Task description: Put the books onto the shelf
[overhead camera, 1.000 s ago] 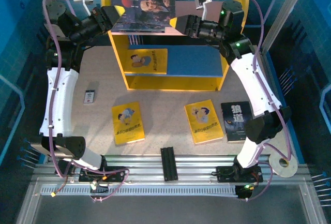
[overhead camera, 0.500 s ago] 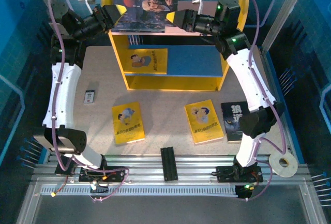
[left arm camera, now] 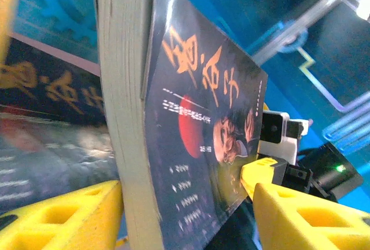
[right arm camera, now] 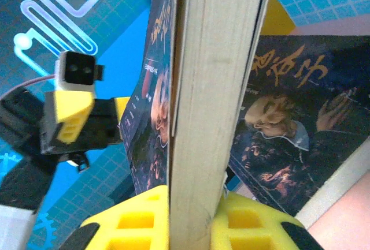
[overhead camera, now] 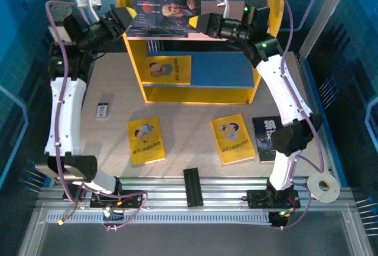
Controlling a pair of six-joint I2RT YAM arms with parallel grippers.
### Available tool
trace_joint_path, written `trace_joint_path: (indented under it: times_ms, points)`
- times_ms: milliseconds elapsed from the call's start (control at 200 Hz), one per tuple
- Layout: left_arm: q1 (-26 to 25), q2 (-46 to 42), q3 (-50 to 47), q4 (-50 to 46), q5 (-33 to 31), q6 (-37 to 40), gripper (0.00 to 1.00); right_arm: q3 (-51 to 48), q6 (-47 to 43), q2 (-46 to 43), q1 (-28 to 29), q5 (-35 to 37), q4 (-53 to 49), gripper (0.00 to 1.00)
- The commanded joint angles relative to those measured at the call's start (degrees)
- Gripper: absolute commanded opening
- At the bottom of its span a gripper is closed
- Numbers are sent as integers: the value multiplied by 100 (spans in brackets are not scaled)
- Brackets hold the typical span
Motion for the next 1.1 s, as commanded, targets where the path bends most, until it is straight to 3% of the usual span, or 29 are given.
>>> trace_joint_path:
  times_ms: [0, 235, 681, 1096]
  points:
    - [57, -523, 303, -859, -821, 835, 62, 303, -157, 106, -50, 160, 73, 5]
    - [63, -833, 123, -1306, -1301, 1206, 63, 586, -167, 426, 18, 328, -8, 5]
    - [65, -1004, -124, -1432, -1402, 1365, 63, 1774, -547, 1066, 192, 537, -912, 17]
    - [65, -1033, -124, -1407, -1420, 1361, 63, 2102, -845, 1037, 205, 341, -1432, 17]
